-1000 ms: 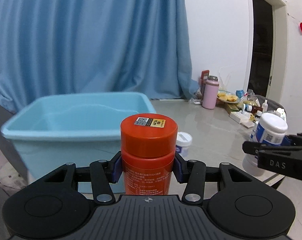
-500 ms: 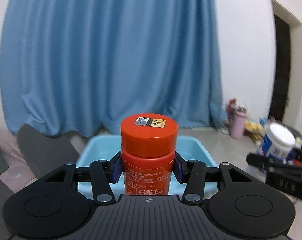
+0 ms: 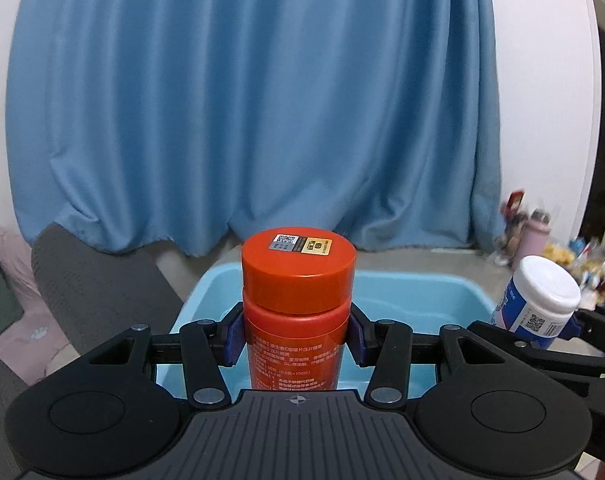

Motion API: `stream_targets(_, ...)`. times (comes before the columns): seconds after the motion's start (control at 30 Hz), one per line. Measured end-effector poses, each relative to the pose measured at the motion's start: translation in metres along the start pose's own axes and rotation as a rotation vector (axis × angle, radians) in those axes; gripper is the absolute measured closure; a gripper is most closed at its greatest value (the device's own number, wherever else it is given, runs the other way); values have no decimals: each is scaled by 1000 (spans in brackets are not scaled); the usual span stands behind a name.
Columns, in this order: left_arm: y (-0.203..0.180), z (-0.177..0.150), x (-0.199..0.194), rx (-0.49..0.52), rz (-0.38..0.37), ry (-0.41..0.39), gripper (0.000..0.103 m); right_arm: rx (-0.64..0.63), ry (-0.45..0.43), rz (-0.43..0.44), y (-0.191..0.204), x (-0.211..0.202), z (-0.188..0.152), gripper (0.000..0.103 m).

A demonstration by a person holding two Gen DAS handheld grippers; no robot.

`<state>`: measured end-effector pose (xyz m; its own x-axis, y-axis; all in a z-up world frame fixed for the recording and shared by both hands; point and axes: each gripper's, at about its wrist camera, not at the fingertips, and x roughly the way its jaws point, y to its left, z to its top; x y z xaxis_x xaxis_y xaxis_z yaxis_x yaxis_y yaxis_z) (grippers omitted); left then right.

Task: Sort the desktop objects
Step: 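Carry the orange bottle and white jar over the blue bin and open both grippers, then withdraw both grippers from the bin and move the right gripper toward the small white jar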

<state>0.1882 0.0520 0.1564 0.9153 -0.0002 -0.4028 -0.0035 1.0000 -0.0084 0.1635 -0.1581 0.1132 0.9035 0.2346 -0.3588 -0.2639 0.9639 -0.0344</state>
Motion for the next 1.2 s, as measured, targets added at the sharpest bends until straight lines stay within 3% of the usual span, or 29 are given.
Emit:
stream_targets(0.27,4,-20,47,-13,-8,66,53,-16,99,-1,2,32,-20,55)
stream_targets(0.57,5,-38,61,-14,-6,111,51,-1,123,-5,6,37,-23,51)
stream_targets(0.63,7,-41,59,-26,8,105,50,-3,116,-4,7,34,-21,43)
stream_targets(0.7,8,-42,53,-36,11,87,34,-4,95,-3,6,29,-19,36)
stream_targets(0.77,7,-41,45,-35,15,66,28,-2,69,-6,4,24,-16,33)
stream_targets(1.13,-1,-39,-16,-76,26,-44,25,9,-29,-41,-7,-30,-13,32)
stream_targets(1.2,-4,-41,-30,-83,24,-63,19,20,-39,-51,-11,-42,-15,32)
